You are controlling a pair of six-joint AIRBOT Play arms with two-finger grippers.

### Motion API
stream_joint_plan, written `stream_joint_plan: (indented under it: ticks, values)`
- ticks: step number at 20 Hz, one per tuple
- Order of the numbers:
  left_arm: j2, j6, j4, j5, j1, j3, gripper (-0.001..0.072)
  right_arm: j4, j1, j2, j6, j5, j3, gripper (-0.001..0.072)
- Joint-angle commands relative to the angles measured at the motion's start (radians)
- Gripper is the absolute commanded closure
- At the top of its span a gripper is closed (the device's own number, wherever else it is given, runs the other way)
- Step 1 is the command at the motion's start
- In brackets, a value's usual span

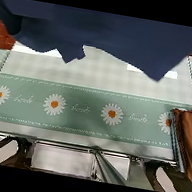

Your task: Fold the shirts.

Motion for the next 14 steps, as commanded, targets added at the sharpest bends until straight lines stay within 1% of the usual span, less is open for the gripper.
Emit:
stream_joint_plan:
  ticks: [1, 3, 6, 8, 10, 11, 14]
  values:
    - [0.162, 0.003, 0.206, -0.059, 0.012, 0.042, 0.0688, -0.099, 0.001, 0.133, 0.011, 0.079, 0.036, 0.0685]
    - [0.249, 0.003, 0.304, -0.071, -0.029, 0.031, 0.0689, -0.160, 0.001, 0.182, 0.033, 0.177, 0.036, 0.0684]
    - [0.341, 0.002, 0.458, -0.073, -0.192, 0.027, 0.0689, -0.221, 0.001, 0.214, 0.057, 0.296, 0.036, 0.0685]
    - [0.372, -0.053, 0.556, -0.096, -0.300, 0.027, 0.0689, -0.201, 0.001, 0.216, 0.084, 0.346, 0.036, 0.0685]
    - [0.365, -0.076, 0.631, -0.186, -0.344, 0.013, 0.0688, -0.150, 0.001, 0.213, 0.085, 0.353, 0.009, 0.0685]
    - [0.360, -0.105, 0.655, -0.212, -0.343, -0.025, 0.0688, -0.132, 0.001, 0.213, 0.087, 0.352, -0.027, 0.0685]
    - [0.340, -0.130, 0.661, -0.214, -0.343, -0.250, 0.0689, -0.081, 0.001, 0.213, 0.087, 0.346, -0.228, 0.0685]
